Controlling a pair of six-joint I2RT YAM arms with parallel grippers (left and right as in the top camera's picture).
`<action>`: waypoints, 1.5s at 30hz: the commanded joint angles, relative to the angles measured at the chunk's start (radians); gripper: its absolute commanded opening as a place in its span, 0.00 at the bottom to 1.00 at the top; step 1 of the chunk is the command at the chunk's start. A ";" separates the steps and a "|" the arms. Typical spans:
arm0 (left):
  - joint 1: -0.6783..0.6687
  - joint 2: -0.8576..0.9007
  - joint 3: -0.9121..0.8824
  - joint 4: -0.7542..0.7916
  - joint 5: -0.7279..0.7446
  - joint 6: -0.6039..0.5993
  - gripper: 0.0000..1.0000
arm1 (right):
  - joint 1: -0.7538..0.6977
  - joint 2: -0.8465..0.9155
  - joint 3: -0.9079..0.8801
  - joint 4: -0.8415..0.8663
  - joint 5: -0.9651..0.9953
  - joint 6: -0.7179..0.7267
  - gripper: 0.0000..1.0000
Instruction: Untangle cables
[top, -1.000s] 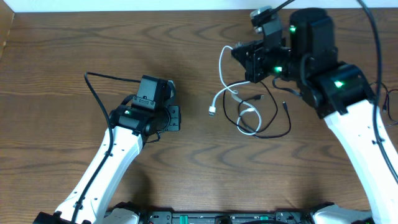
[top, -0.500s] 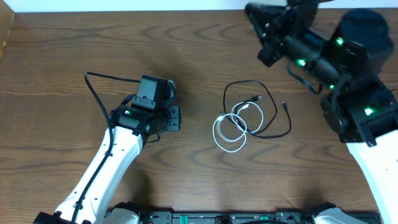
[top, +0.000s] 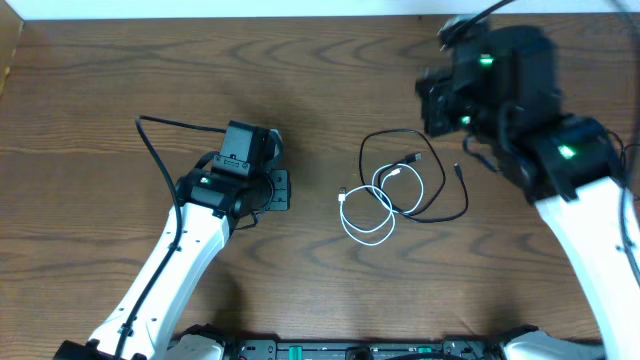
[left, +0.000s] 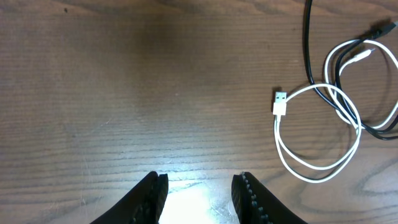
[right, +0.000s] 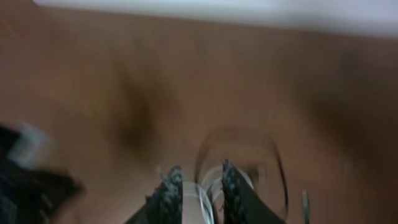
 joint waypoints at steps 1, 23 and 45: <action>0.003 -0.002 0.009 0.000 -0.006 -0.010 0.39 | 0.010 0.089 0.000 -0.126 -0.050 0.005 0.20; 0.003 -0.002 0.009 -0.007 -0.006 -0.010 0.39 | 0.020 0.333 -0.413 -0.098 -0.307 0.038 0.35; 0.003 -0.002 0.009 -0.007 -0.006 -0.010 0.39 | 0.020 0.334 -0.747 0.470 -0.393 0.148 0.35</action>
